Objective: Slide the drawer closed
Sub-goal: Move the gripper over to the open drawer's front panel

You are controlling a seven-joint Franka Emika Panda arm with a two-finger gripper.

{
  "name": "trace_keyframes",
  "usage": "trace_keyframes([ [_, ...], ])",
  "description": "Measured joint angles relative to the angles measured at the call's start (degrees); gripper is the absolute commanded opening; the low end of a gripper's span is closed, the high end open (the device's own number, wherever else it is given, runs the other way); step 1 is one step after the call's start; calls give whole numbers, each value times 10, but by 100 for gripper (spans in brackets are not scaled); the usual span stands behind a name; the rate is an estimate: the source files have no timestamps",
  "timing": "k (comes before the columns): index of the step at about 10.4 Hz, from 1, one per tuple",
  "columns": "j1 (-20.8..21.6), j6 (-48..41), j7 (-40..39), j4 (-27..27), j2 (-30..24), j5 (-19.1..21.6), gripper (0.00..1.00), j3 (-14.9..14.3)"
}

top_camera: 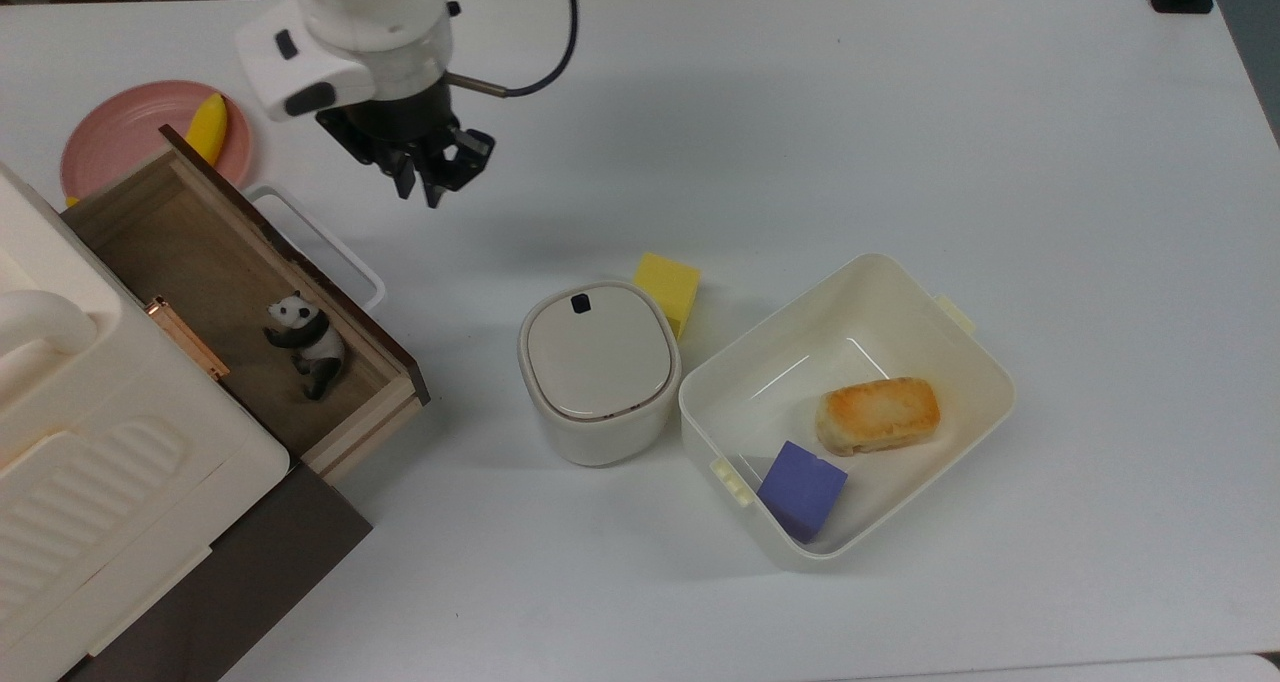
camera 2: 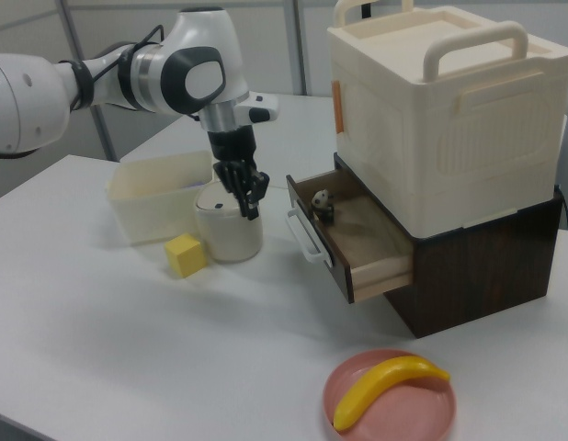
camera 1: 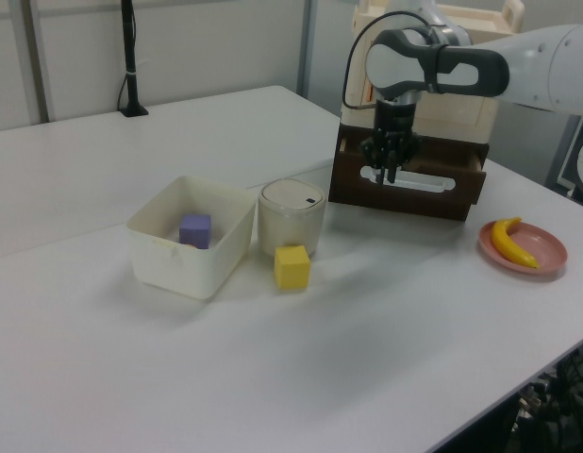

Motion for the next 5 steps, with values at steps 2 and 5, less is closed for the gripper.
trace_keyframes([
  [2,-26,35,64,0,0,0,16,-1],
  [5,-43,81,134,-2,19,0,16,-1],
])
